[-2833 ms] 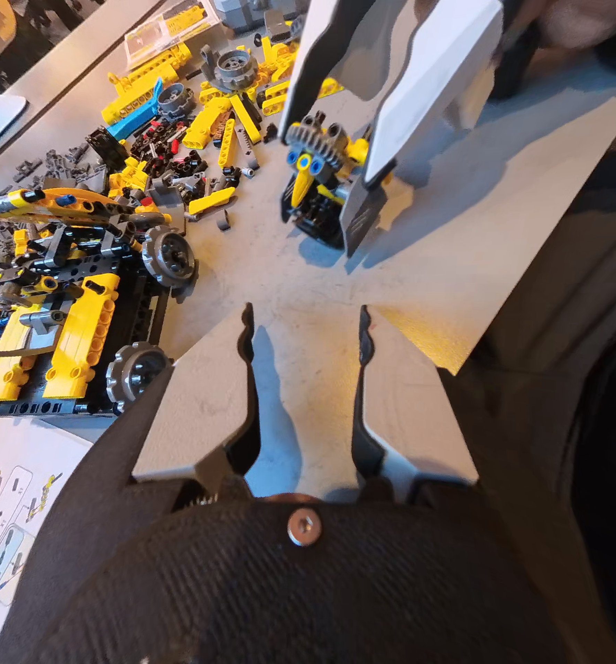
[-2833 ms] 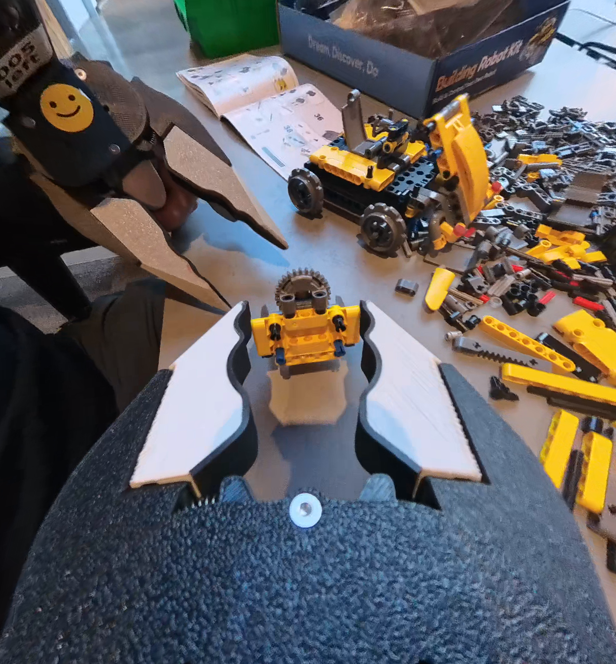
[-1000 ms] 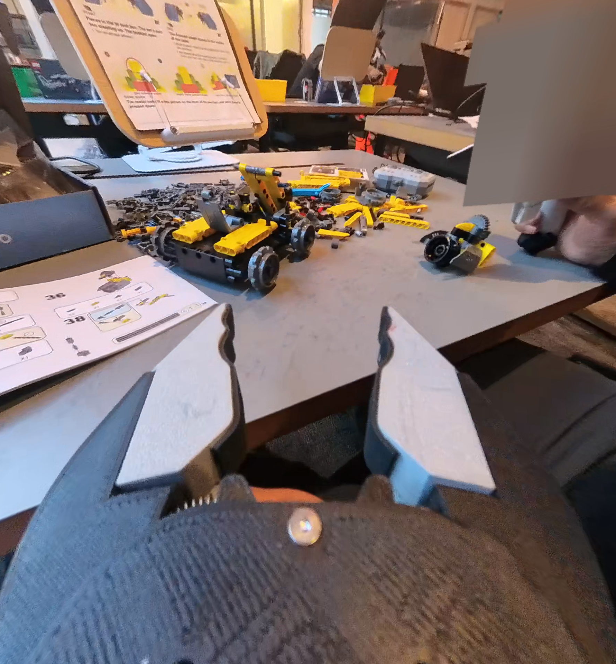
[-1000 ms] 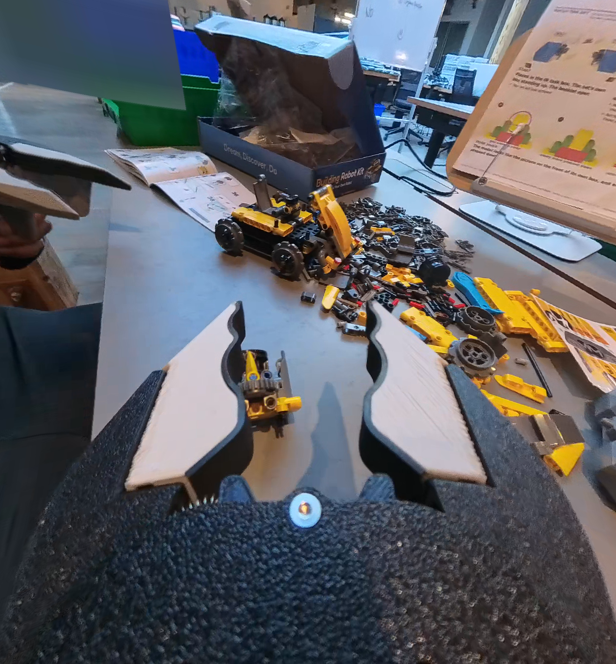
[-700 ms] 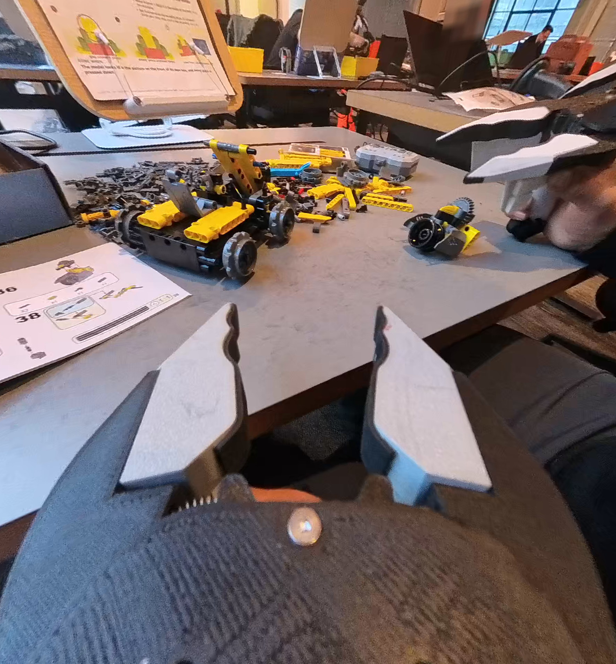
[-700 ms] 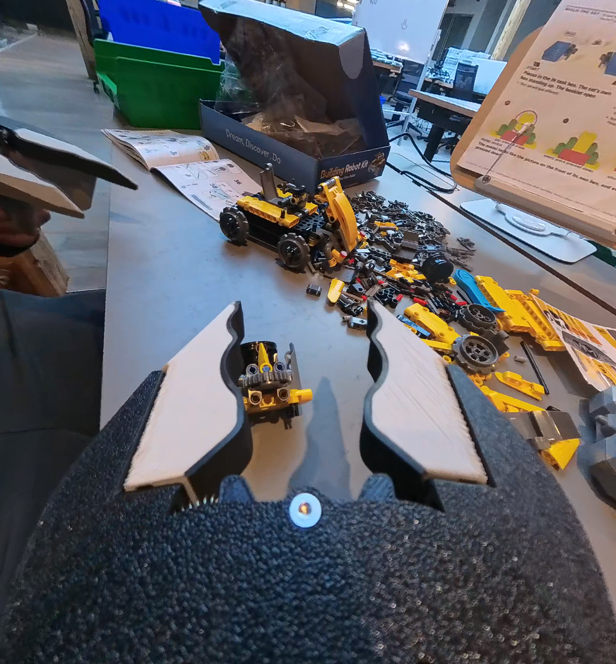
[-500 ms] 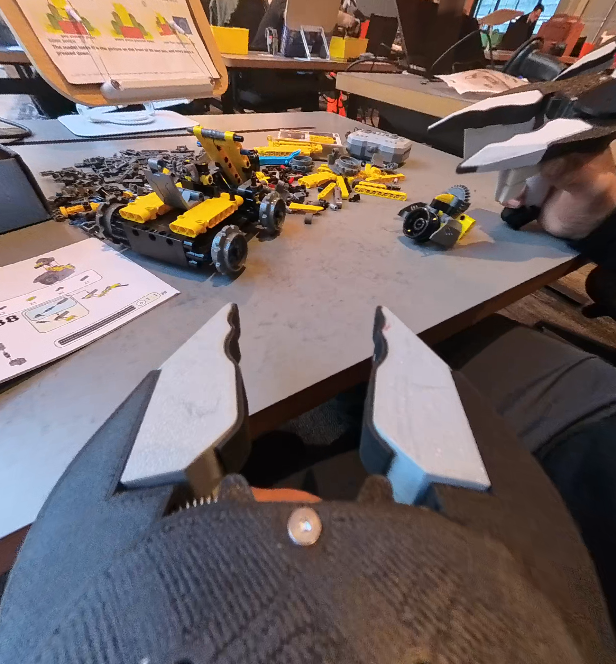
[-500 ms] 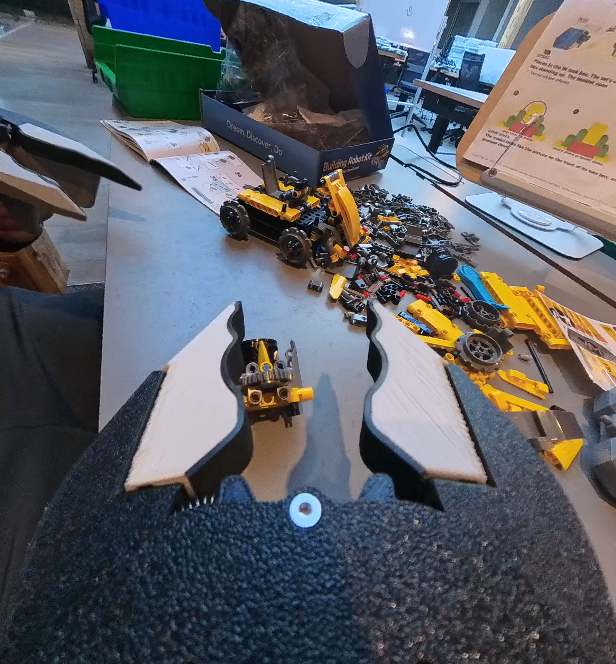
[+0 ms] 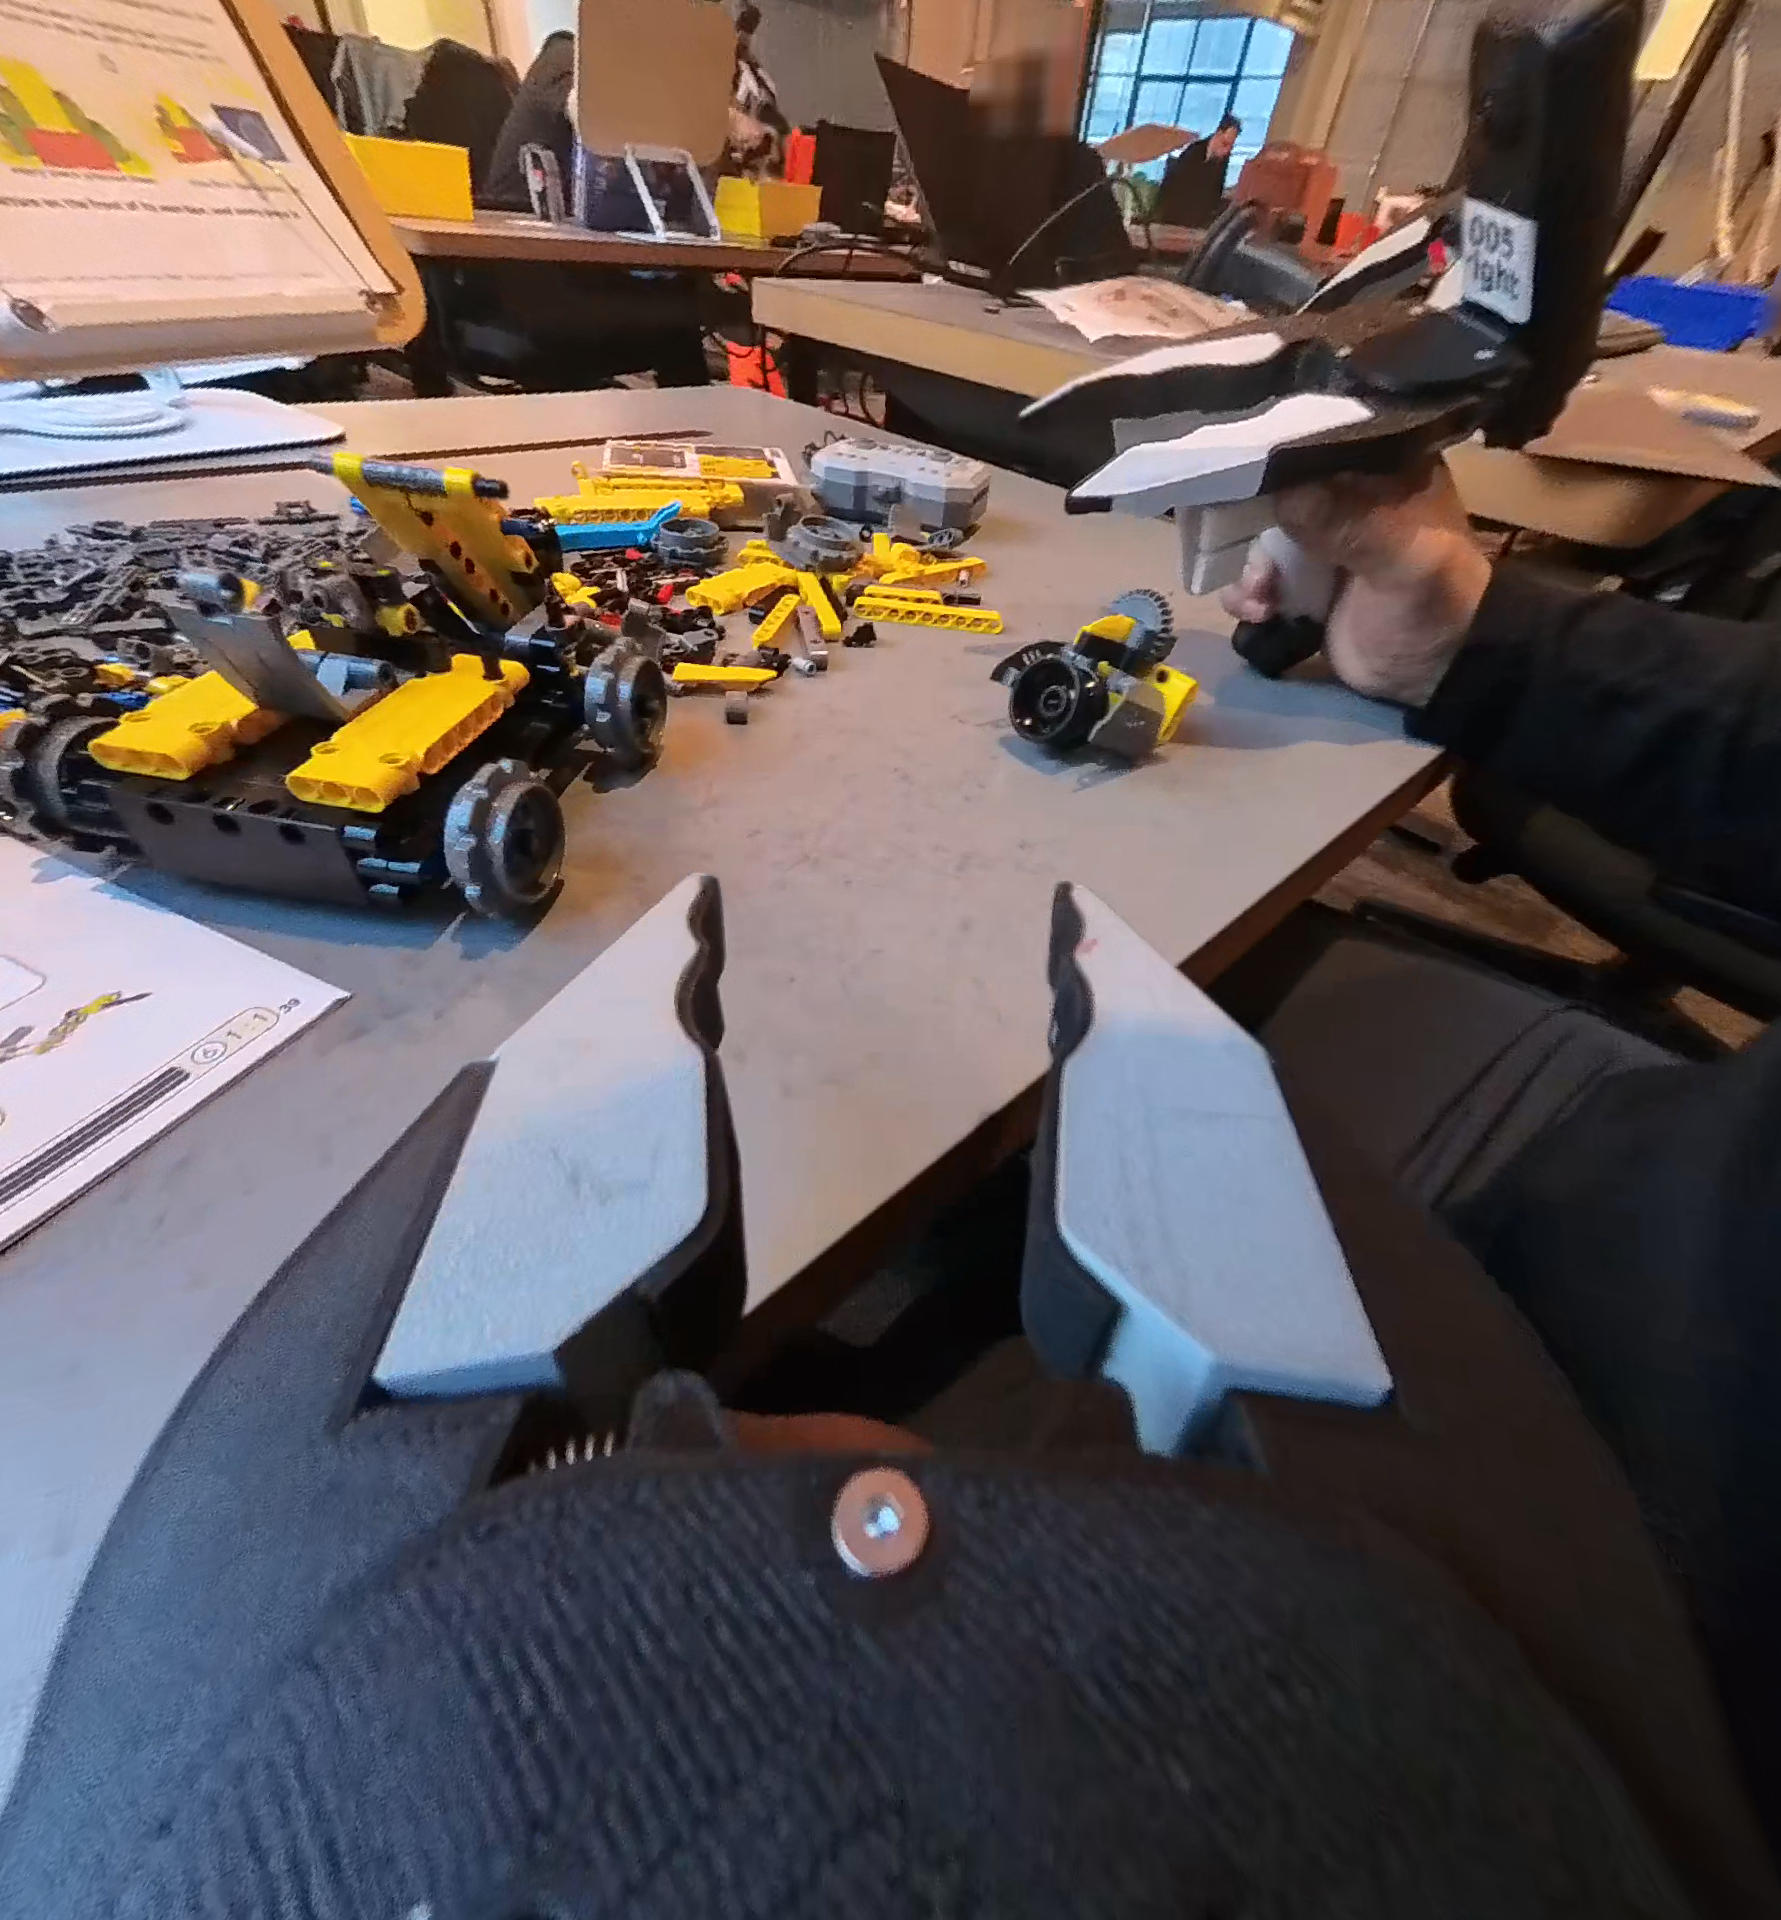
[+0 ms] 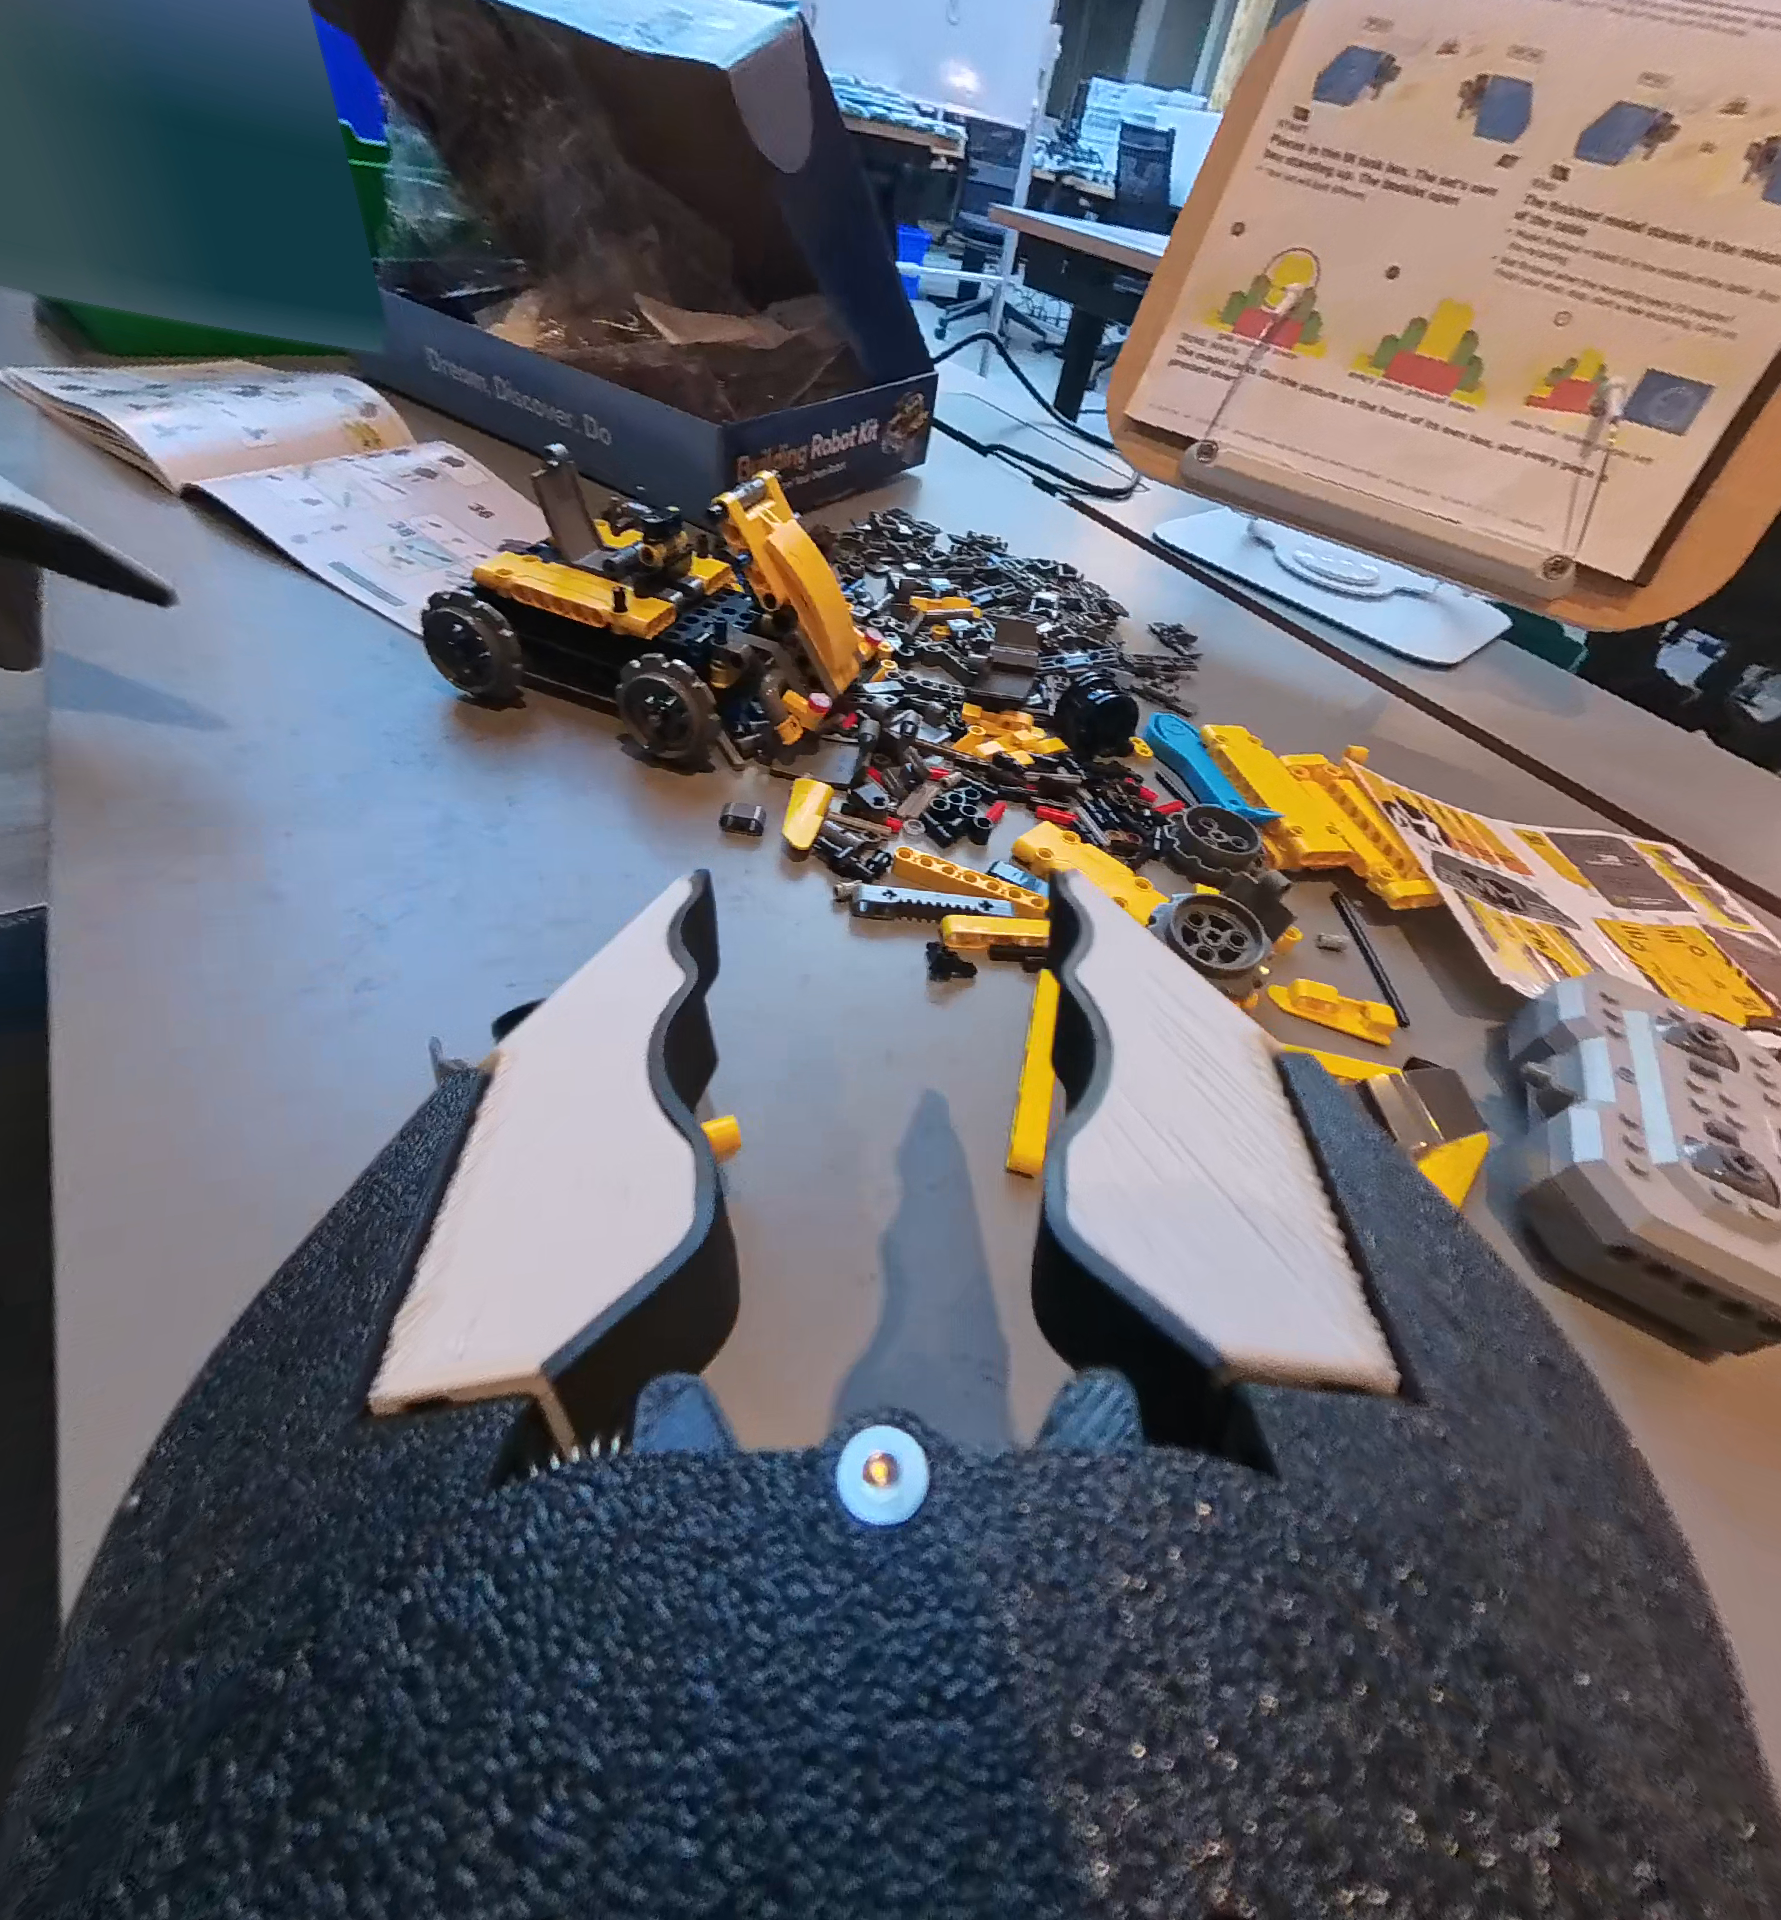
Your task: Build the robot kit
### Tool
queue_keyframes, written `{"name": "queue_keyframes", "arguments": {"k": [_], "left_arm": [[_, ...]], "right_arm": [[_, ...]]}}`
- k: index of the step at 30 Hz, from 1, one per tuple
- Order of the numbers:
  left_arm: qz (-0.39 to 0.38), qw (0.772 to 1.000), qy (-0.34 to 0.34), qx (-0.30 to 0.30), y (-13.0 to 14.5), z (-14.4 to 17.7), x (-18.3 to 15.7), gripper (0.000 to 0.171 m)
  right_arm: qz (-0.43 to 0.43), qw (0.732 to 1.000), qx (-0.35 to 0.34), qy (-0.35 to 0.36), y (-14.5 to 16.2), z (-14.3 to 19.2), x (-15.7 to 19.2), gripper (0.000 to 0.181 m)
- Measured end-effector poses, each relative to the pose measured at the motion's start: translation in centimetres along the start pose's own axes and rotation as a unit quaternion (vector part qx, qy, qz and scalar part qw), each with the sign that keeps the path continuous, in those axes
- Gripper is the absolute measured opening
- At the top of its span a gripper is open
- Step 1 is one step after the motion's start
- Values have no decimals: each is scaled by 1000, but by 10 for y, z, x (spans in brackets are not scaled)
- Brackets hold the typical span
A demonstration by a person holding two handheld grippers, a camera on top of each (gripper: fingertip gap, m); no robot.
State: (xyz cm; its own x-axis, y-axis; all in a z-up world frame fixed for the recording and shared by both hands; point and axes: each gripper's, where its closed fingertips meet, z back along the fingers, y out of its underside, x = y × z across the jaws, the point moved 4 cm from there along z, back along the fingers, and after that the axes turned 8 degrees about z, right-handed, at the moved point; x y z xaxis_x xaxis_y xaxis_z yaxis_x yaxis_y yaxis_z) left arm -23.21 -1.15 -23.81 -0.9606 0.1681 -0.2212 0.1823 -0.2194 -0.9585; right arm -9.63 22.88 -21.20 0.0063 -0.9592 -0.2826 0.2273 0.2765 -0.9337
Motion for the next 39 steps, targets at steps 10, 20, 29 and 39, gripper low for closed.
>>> {"name": "queue_keyframes", "arguments": {"k": [10, 20, 29, 39], "left_arm": [[19, 1000, 13, 1, -4, -8, 6, 57], [6, 999, 47, 14, -5, -28, -2, 56], [-13, 999, 44, 24, -2, -34, -5, 55], [-18, 999, 38, 28, 0, -31, -5, 53]], "right_arm": [[-2, 1000, 10, 29, 3, 0, -9, 57], [1, 999, 1, 45, 2, 3, -13, 60], [3, 999, -6, 40, 1, 3, -12, 61], [8, 999, -7, 38, 0, 3, -10, 61]]}}
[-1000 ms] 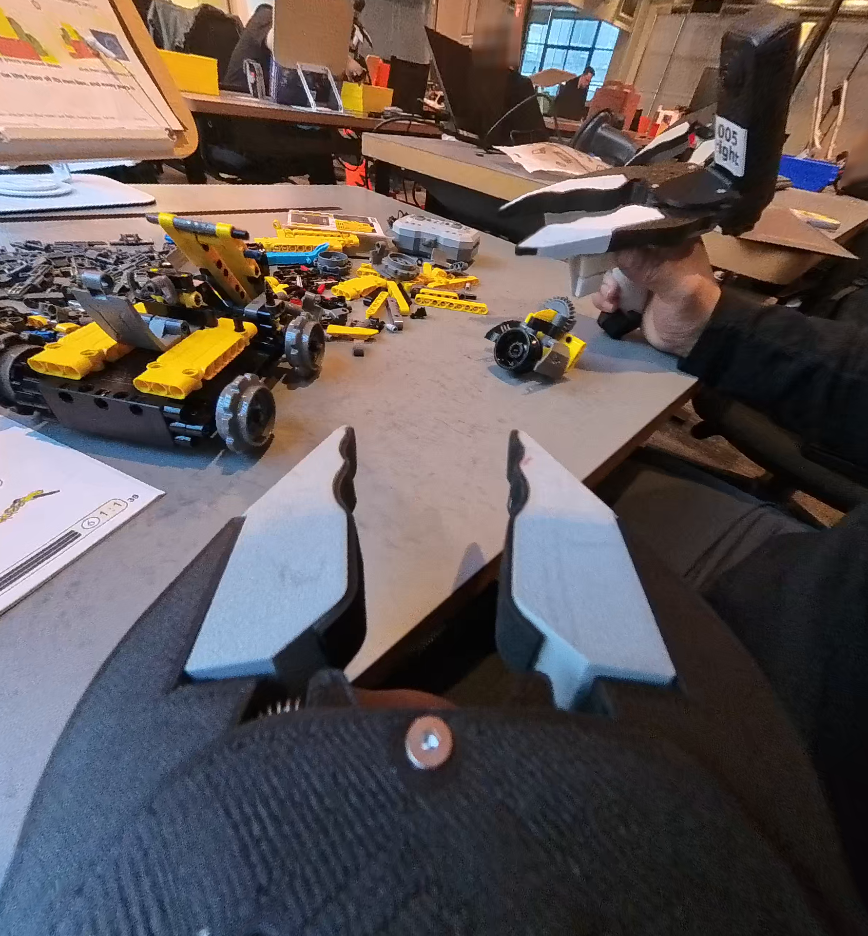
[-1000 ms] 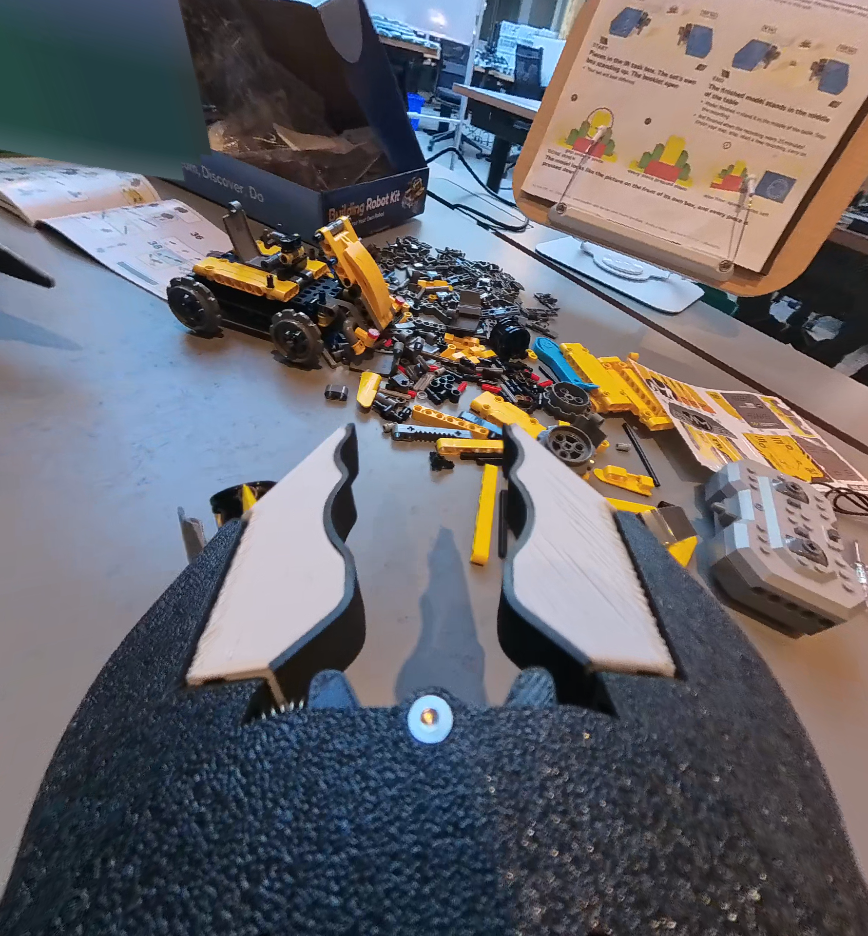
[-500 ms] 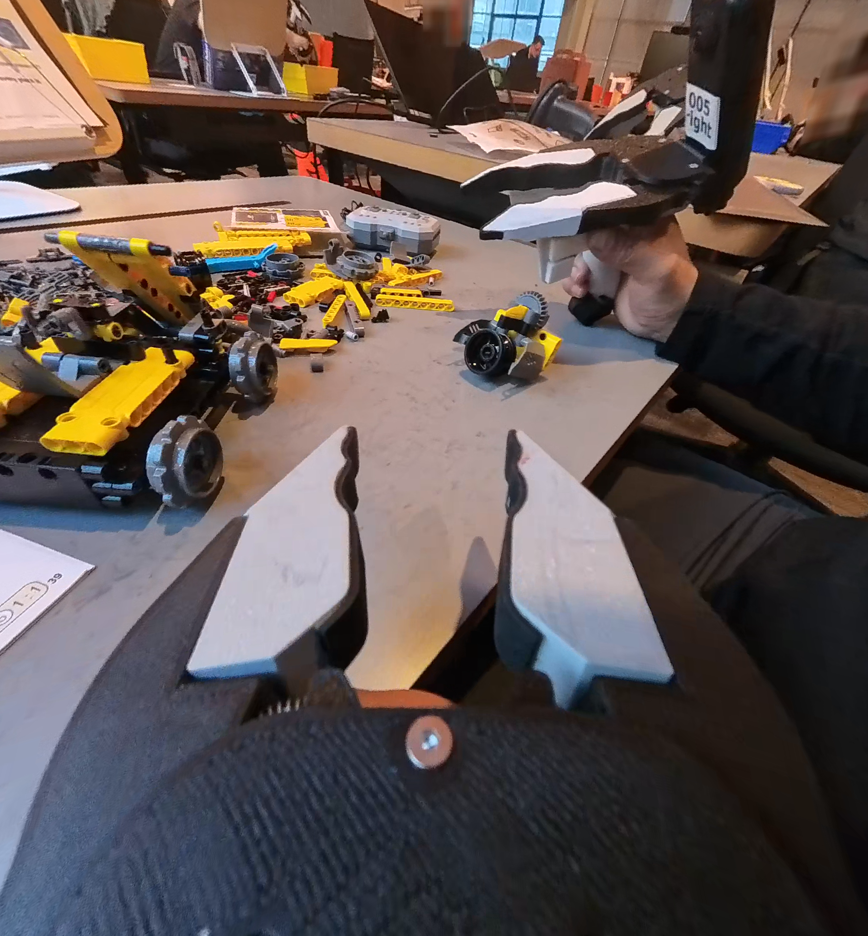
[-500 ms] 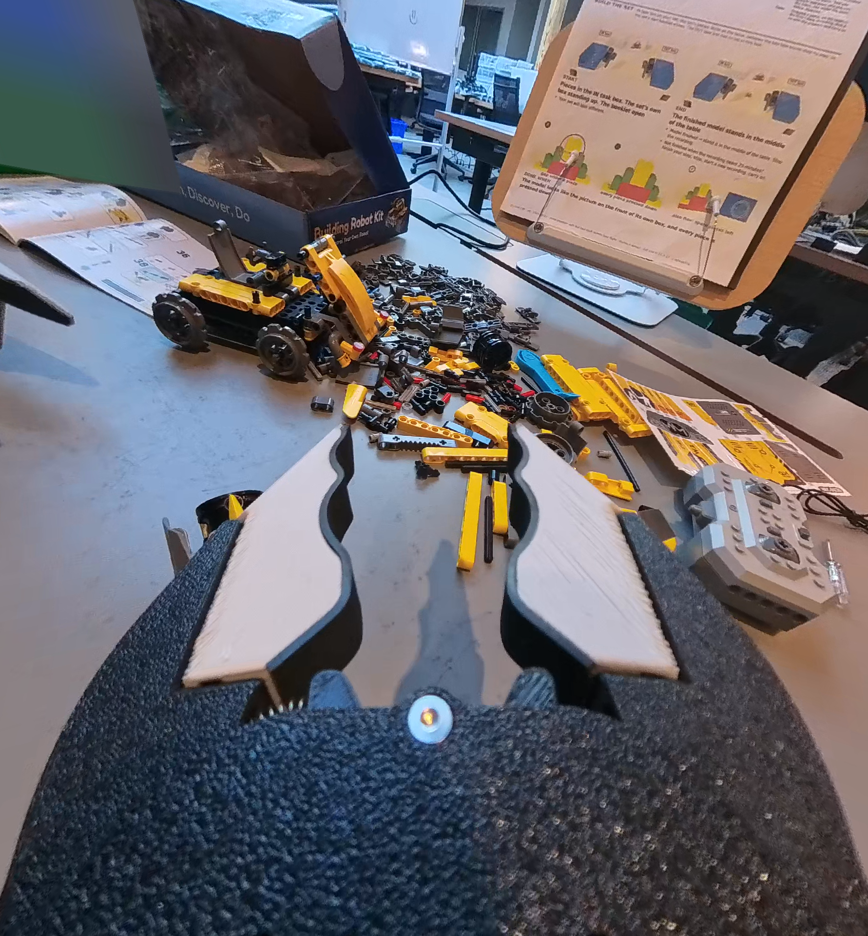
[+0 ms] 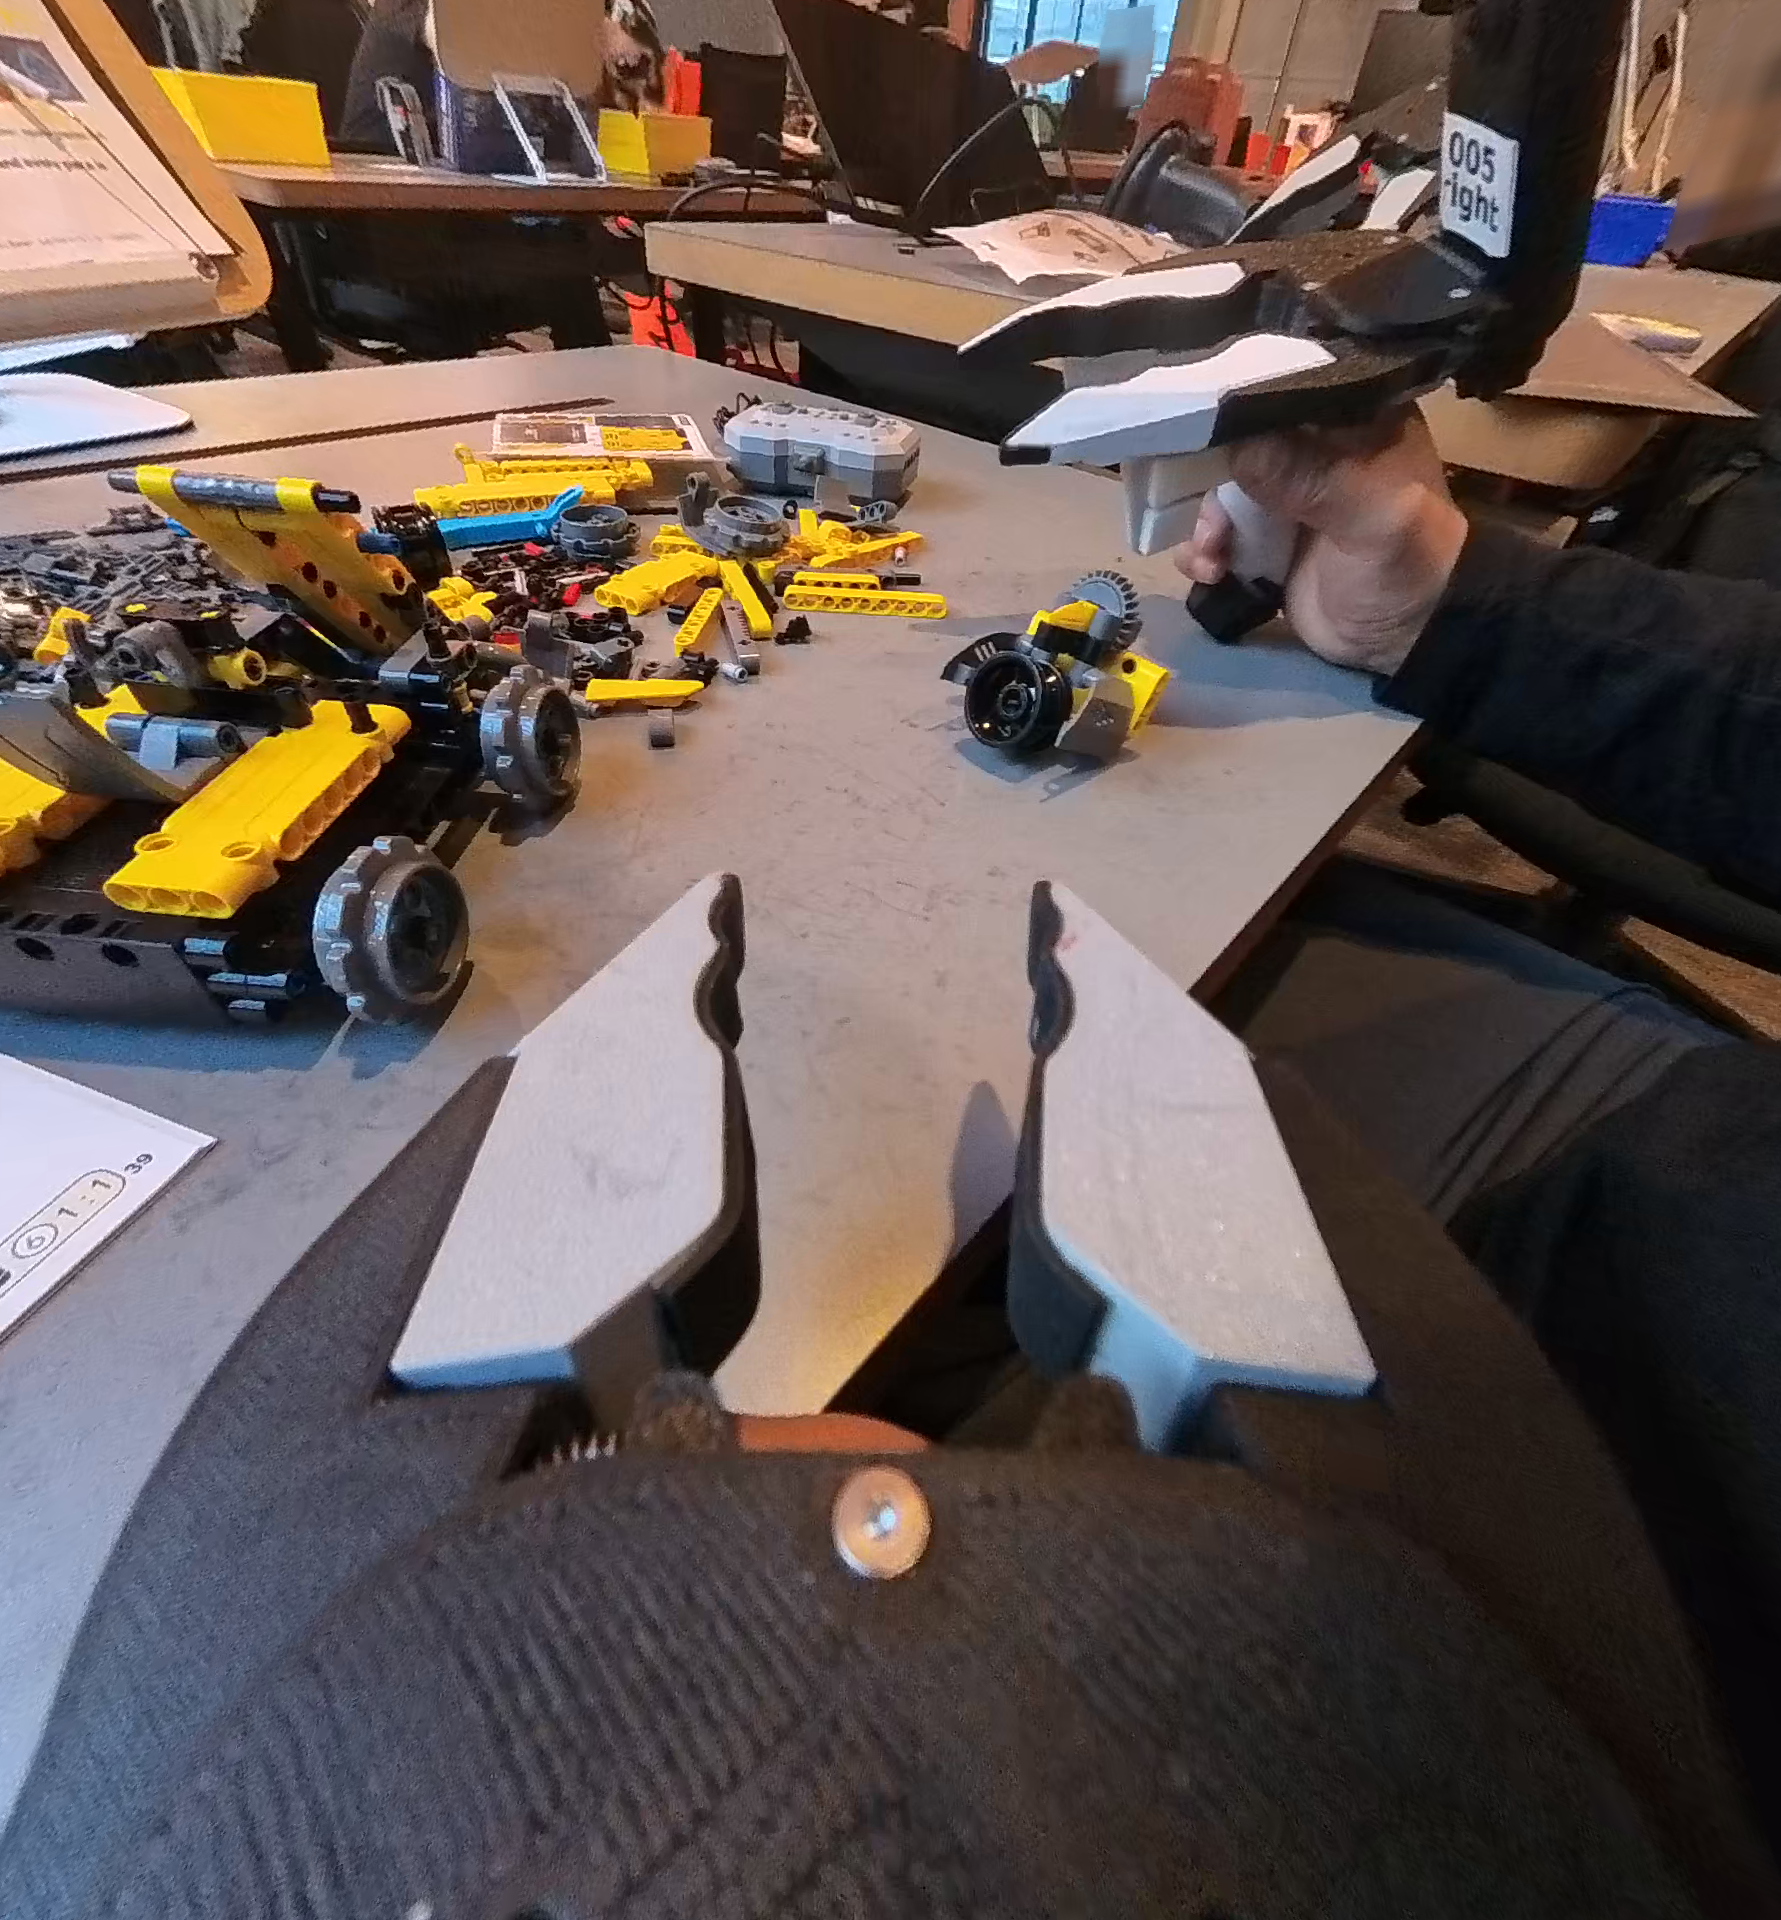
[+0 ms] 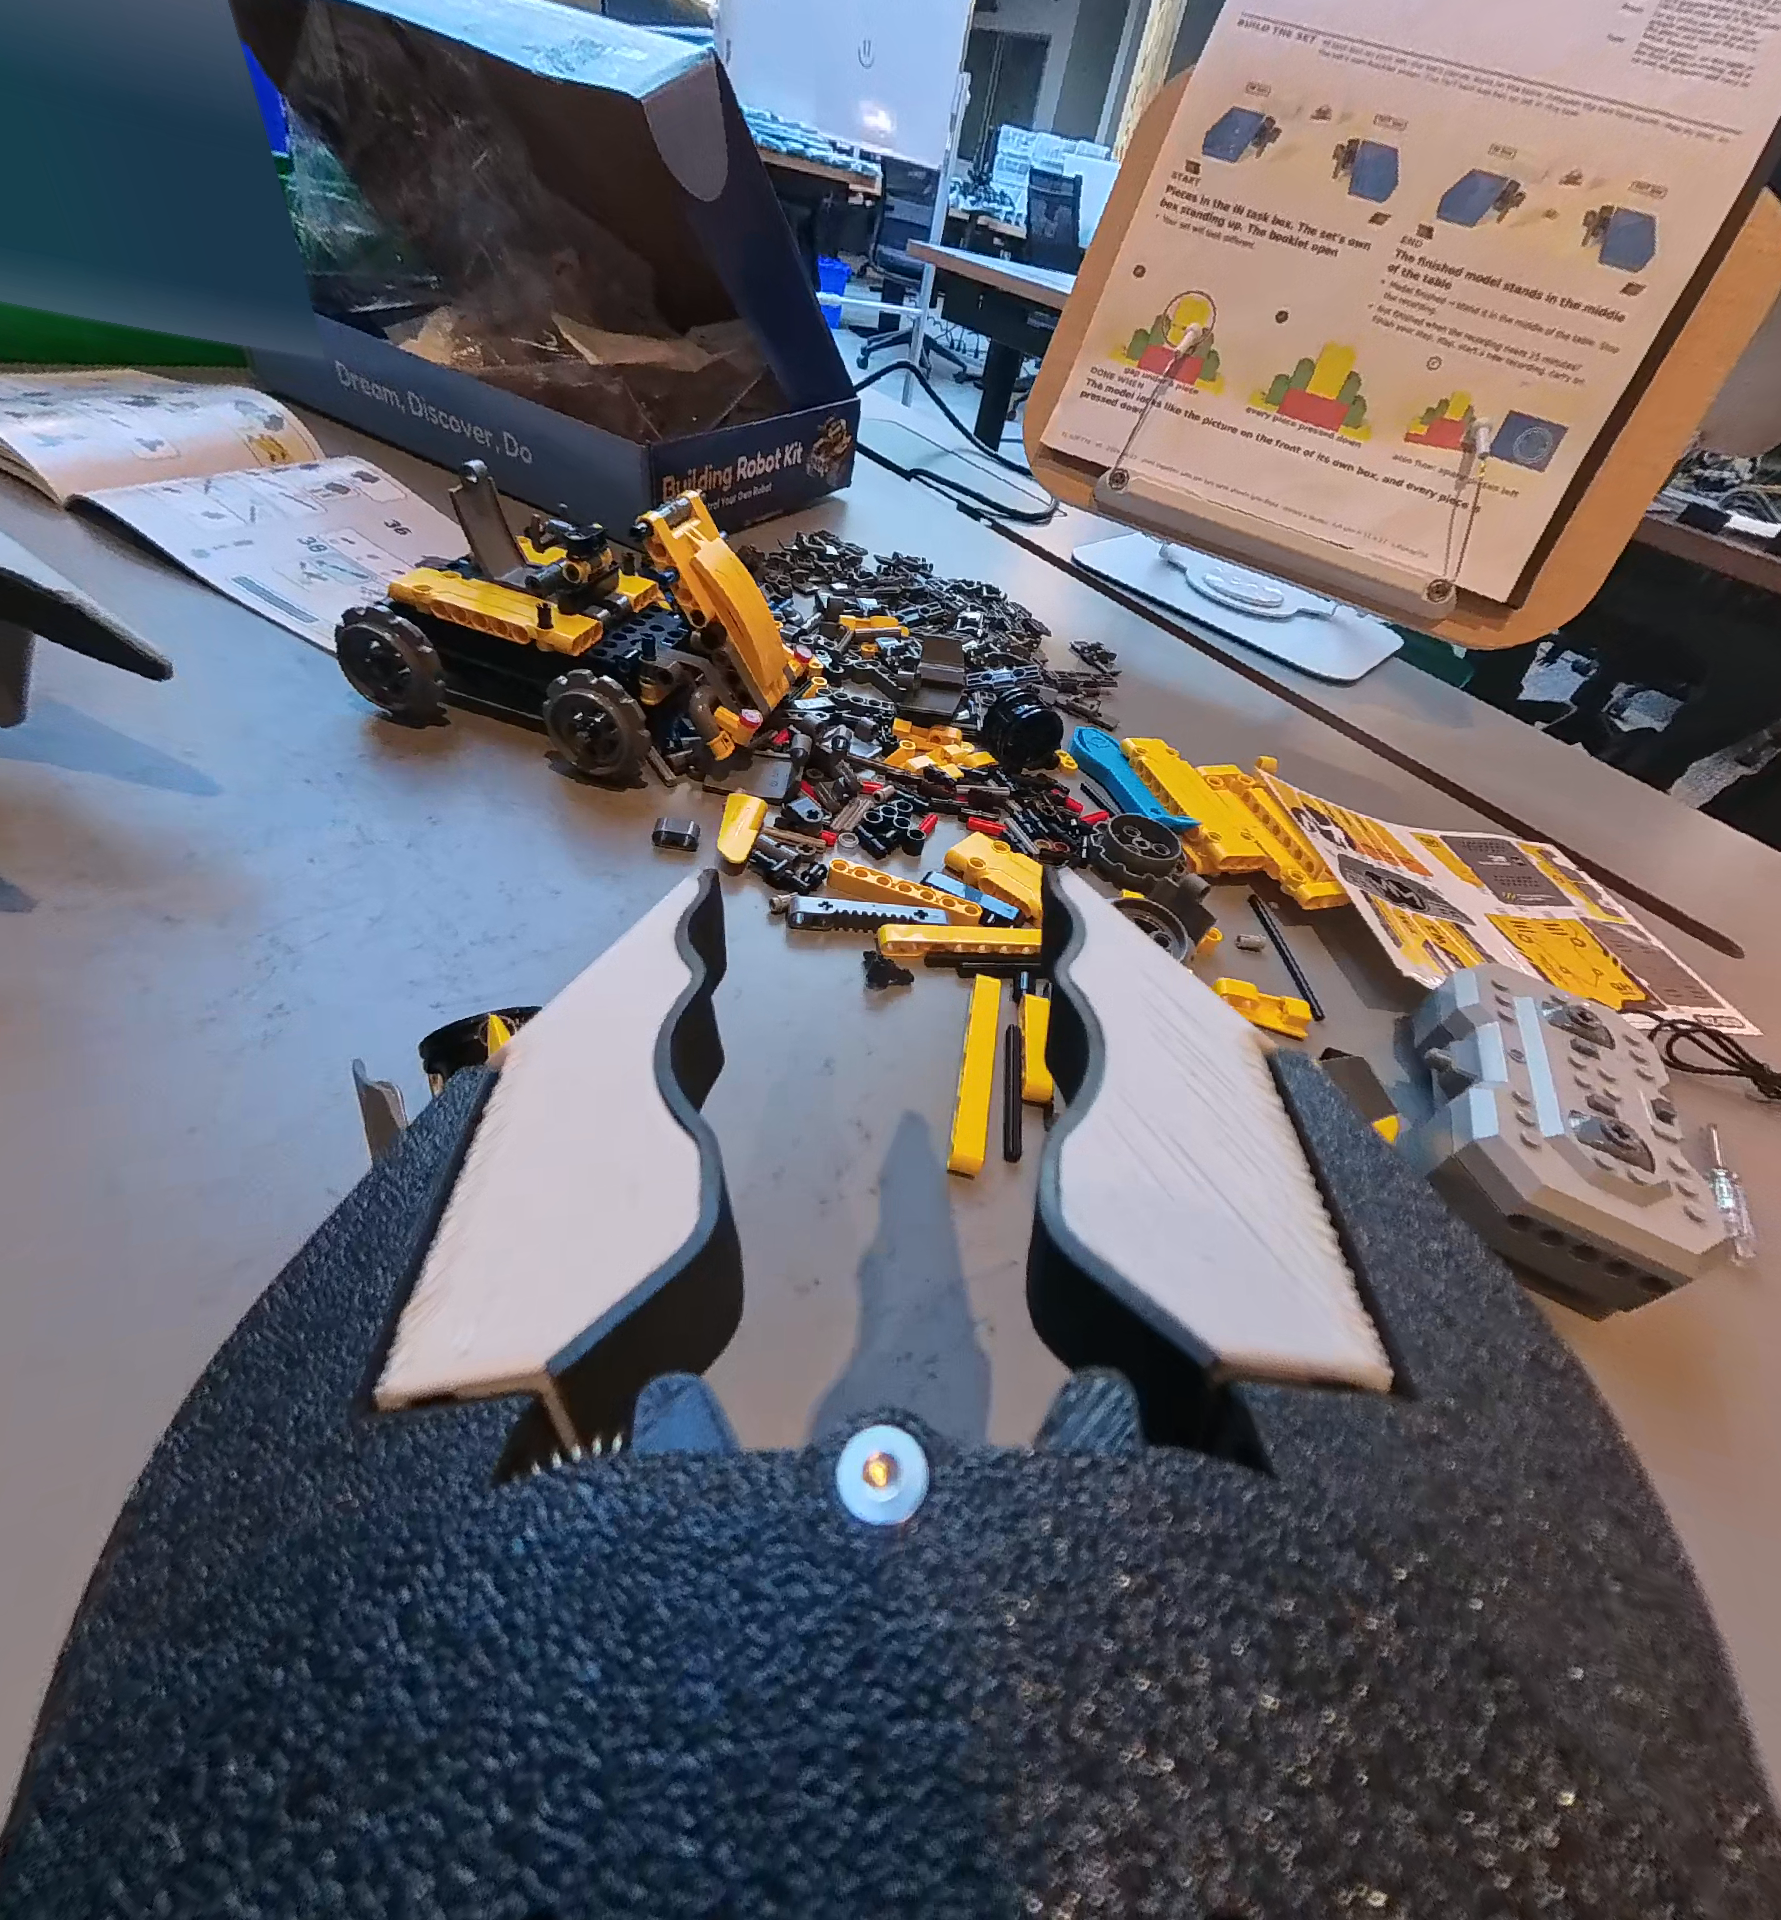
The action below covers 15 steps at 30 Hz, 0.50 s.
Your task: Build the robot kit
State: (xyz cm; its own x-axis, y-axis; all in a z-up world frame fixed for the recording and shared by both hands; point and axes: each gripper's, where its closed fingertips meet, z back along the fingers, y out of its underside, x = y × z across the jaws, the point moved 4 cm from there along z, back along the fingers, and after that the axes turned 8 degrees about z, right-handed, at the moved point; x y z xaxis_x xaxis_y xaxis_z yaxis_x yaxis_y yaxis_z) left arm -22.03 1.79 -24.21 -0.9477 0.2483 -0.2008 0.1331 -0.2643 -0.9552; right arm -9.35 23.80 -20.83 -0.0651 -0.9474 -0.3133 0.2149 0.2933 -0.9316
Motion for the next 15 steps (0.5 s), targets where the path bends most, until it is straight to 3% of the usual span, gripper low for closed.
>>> {"name": "queue_keyframes", "arguments": {"k": [5, 8, 10, 15], "left_arm": [[-1, 1000, 1, 3, 1, 0, -1, 52], [2, 1000, -5, 6, 2, 0, 1, 52], [7, 1000, -18, 9, 2, -1, 5, 51], [33, 999, -31, 20, 5, -2, 13, 44]], "right_arm": [[0, 1000, 8, 0, 1, -1, 1, 60], [-7, 999, 31, -13, 6, -4, 3, 35], [-15, 998, 59, -4, 12, -9, 0, 22], [-12, 987, 159, -9, 32, -26, 3, 22]]}}
